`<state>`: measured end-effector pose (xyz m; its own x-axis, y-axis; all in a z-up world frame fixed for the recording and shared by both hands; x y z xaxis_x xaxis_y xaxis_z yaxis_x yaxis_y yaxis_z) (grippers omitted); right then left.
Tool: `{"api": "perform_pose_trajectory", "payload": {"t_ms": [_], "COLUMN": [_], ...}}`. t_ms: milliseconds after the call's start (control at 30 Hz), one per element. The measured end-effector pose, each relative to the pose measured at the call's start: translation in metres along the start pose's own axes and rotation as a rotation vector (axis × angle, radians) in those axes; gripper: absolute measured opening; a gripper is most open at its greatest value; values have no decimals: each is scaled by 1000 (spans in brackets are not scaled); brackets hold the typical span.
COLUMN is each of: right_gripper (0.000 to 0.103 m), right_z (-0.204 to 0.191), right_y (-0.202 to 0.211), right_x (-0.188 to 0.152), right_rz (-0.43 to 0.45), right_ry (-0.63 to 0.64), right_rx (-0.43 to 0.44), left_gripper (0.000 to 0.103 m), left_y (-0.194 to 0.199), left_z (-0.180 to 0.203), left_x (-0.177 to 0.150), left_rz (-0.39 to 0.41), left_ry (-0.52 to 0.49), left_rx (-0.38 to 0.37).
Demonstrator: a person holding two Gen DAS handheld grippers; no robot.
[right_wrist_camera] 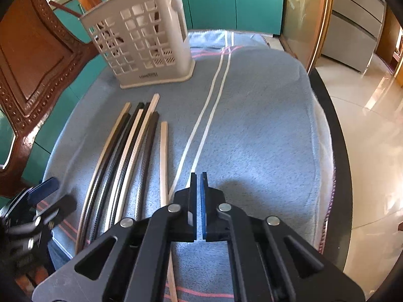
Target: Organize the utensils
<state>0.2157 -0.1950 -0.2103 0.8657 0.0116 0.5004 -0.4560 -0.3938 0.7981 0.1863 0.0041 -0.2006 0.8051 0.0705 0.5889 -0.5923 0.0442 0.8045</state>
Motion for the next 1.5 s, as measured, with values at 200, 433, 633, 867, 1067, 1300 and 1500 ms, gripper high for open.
{"api": "perform_pose_trajectory", "payload": {"t_ms": [200, 433, 633, 867, 1067, 1300, 1500], "right_gripper": [5, 27, 29, 38, 39, 43, 46], "right_z": [2, -19, -22, -21, -15, -15, -15], "right_y": [-3, -3, -10, -13, -16, -17, -20], "right_x": [0, 2, 0, -4, -7, -7, -6], "right_rz": [-5, 1, -23, -37, -47, -55, -59], "right_ry": [-20, 79, 87, 96, 82, 101, 118], "right_rx": [25, 52, 59, 33, 5, -25, -38], "left_gripper": [60, 48, 39, 34, 37, 35, 23], "left_y": [-16, -29, -29, -27, -29, -29, -27], "left_z": [5, 12, 10, 6, 12, 16, 13], "left_x": [9, 4, 5, 4, 5, 3, 3], "left_rz": [-44, -68, -62, -49, -47, -28, -21], "left_ry": [-16, -63, -70, -66, -89, -133, -124], "left_rx": [-15, 32, 52, 91, 129, 183, 192]}}
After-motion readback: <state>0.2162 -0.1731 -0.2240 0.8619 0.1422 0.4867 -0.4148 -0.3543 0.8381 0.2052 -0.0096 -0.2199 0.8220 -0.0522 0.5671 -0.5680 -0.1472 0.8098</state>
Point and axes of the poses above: each gripper's, at about its wrist camera, not at the fingertips, and y roughly against the way its jaws point, z to its right, x to its top, the point moved 7 cm from there along -y, roughly the way its jaws point, and after that the axes turned 13 degrees about x, right-handed, at the moved point
